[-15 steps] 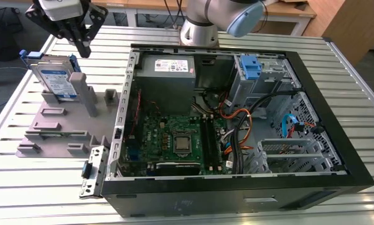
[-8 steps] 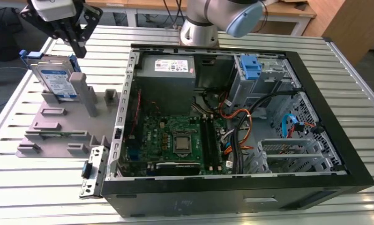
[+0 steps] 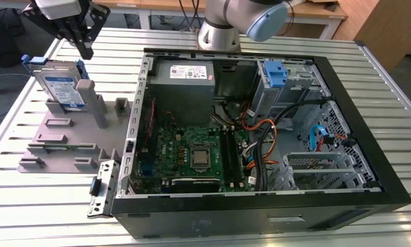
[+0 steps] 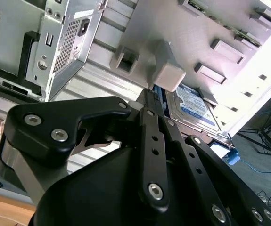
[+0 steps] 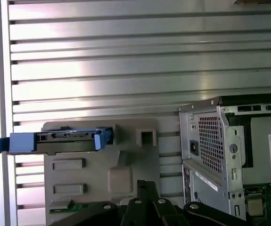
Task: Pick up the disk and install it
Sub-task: 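Reach for the disk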
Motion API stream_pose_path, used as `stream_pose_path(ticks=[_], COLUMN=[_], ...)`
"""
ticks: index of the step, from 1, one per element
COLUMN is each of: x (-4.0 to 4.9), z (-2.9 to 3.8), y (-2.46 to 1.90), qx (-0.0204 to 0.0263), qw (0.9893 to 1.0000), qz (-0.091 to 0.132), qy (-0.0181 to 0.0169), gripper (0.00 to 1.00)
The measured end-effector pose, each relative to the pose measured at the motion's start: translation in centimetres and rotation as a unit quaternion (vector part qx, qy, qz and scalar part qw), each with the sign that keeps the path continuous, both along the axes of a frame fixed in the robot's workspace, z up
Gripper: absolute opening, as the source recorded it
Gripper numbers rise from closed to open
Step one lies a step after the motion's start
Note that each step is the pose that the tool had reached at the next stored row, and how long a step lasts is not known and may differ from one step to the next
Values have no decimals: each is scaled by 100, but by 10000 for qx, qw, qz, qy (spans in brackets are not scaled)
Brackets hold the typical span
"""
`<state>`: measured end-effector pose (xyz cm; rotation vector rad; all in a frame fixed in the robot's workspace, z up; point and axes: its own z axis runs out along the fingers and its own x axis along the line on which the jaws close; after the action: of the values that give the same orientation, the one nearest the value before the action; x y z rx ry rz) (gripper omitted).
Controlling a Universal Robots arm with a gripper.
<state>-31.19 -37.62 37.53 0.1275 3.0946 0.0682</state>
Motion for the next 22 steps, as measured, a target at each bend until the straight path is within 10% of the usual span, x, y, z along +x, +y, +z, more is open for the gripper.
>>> stream_pose_path(ticks=[12,22], x=[-341,-520], z=[-96,-152], y=[141,176], qx=[-2,-6], qw=[10000,10000], qz=[-30,-38], qy=[2,1], gripper=[11,11])
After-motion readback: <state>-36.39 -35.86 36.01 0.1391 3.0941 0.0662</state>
